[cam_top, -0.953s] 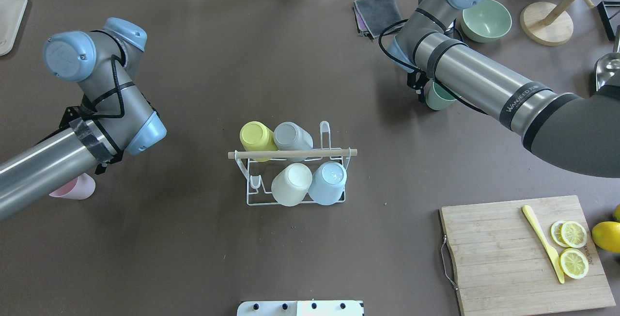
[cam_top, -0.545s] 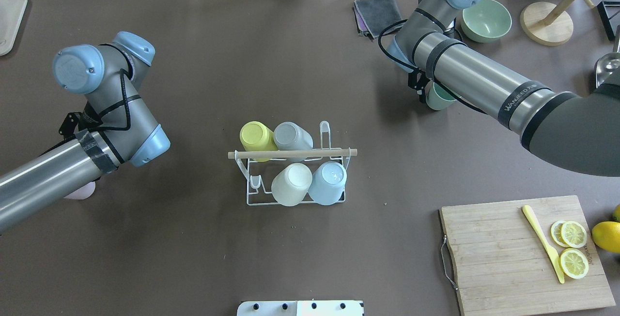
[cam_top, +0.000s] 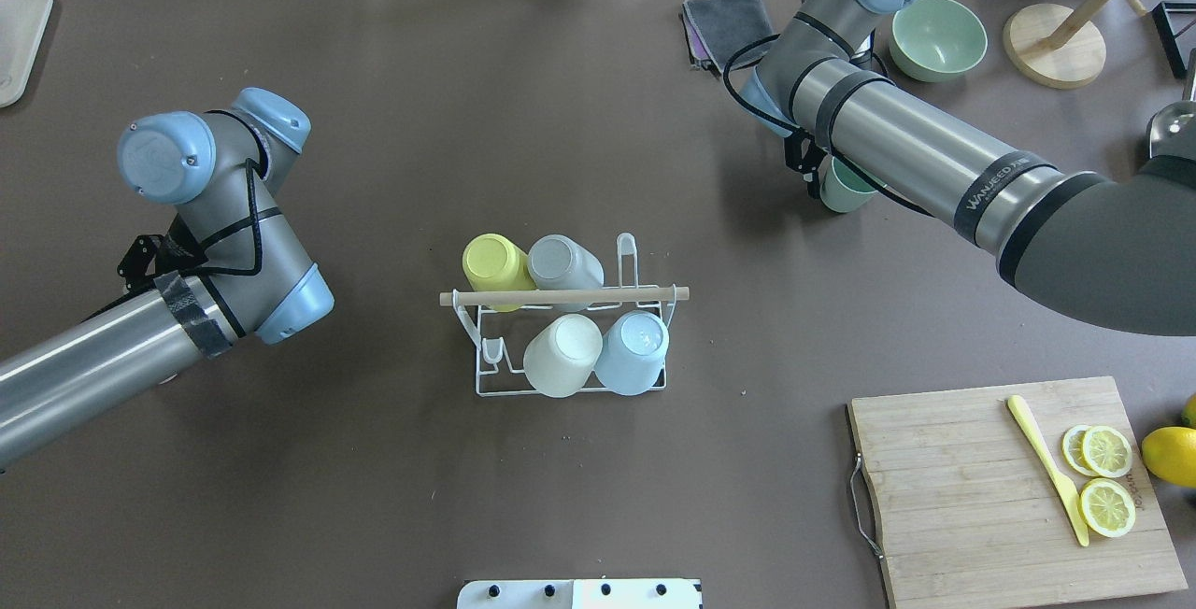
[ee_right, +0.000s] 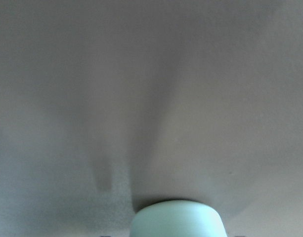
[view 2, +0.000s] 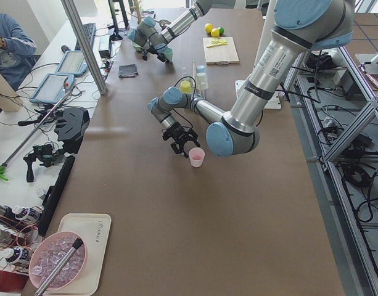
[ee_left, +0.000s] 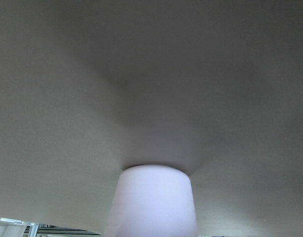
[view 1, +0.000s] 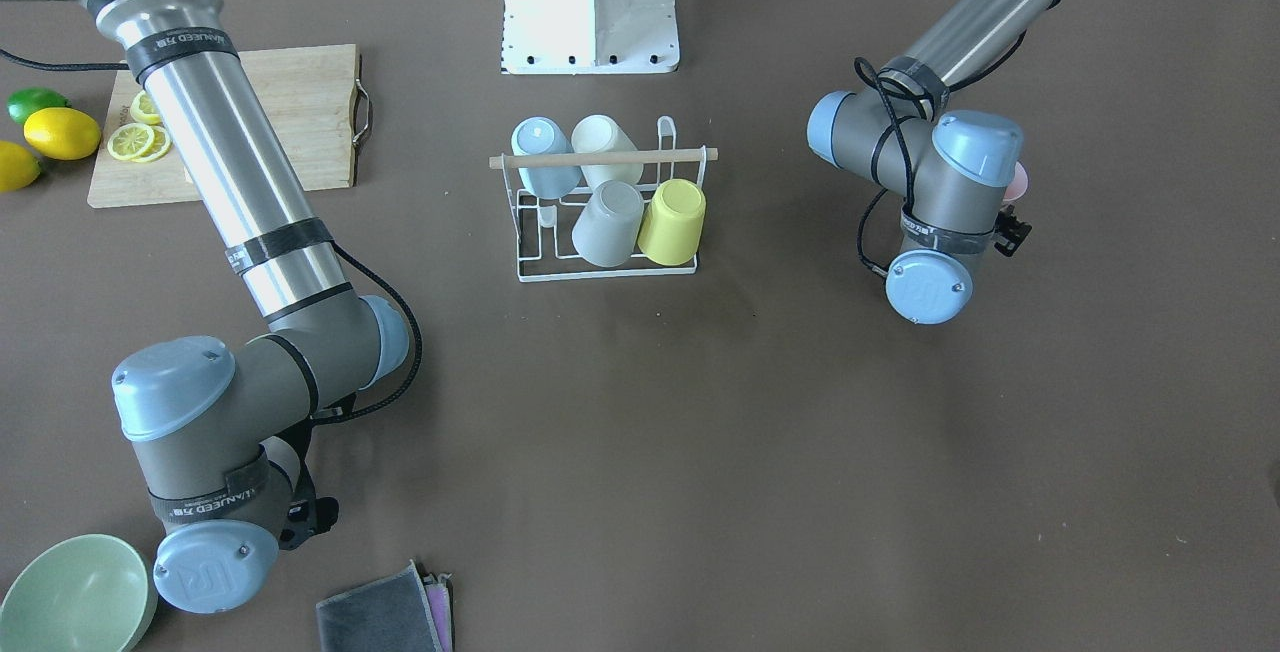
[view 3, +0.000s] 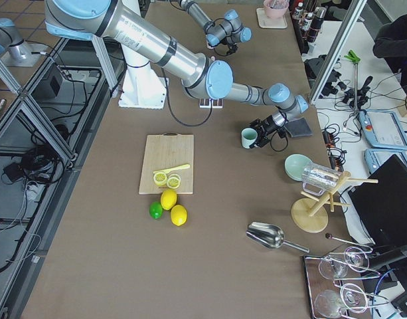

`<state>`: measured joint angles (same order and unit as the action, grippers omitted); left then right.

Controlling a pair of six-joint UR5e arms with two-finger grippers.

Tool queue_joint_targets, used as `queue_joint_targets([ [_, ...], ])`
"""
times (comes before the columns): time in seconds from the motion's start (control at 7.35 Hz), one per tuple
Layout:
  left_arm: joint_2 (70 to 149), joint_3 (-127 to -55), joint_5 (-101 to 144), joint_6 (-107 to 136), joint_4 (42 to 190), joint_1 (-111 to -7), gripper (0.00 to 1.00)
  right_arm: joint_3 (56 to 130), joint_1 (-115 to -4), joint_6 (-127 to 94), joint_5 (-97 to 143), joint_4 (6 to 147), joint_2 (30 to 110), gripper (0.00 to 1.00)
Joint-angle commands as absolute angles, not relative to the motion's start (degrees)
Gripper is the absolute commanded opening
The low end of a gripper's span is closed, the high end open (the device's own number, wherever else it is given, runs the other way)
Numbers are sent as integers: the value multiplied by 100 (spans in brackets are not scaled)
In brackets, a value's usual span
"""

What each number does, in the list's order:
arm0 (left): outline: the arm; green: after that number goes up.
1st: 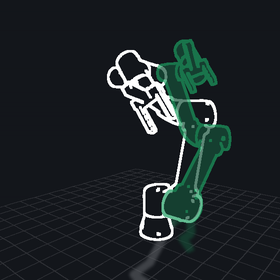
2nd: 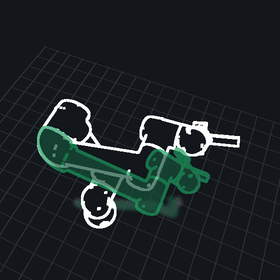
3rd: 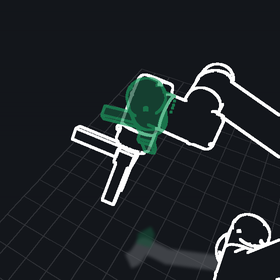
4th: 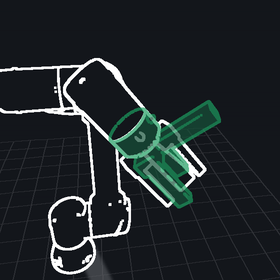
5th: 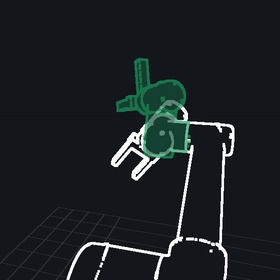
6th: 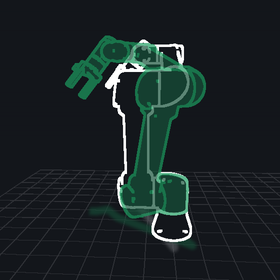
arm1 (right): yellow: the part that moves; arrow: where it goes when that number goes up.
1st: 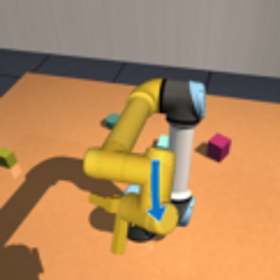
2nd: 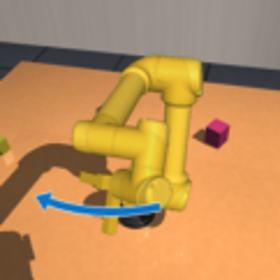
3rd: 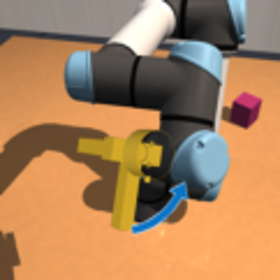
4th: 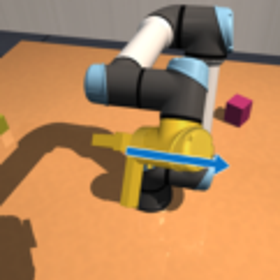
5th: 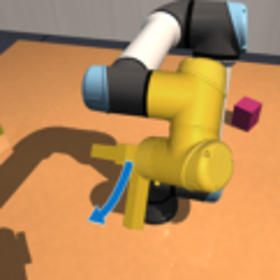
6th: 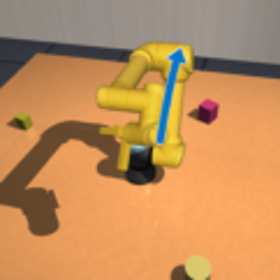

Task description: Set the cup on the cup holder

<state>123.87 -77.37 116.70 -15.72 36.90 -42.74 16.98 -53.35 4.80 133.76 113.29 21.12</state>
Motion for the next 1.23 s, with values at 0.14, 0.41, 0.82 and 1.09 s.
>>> queue_joint_targets([
  [0.14, 12366, -7726, 11531, -1600, 3569, -4202, 98, 1688, -5335, 483, 13211, 11329, 2083, 19],
  [0.41, 12358, -7717, 11505, -1608, 3437, -4061, 98, 1731, -5474, 475, 13227, 11530, 1952, 0],
  [0.82, 12279, -7734, 11320, -1608, 3375, -4043, 97, 2212, -5748, 519, 13289, 11628, 1881, 0],
  [1.09, 12270, -7717, 11312, -1608, 3366, -4052, 70, 3273, -6010, 475, 13447, 11654, 2240, 0],
])
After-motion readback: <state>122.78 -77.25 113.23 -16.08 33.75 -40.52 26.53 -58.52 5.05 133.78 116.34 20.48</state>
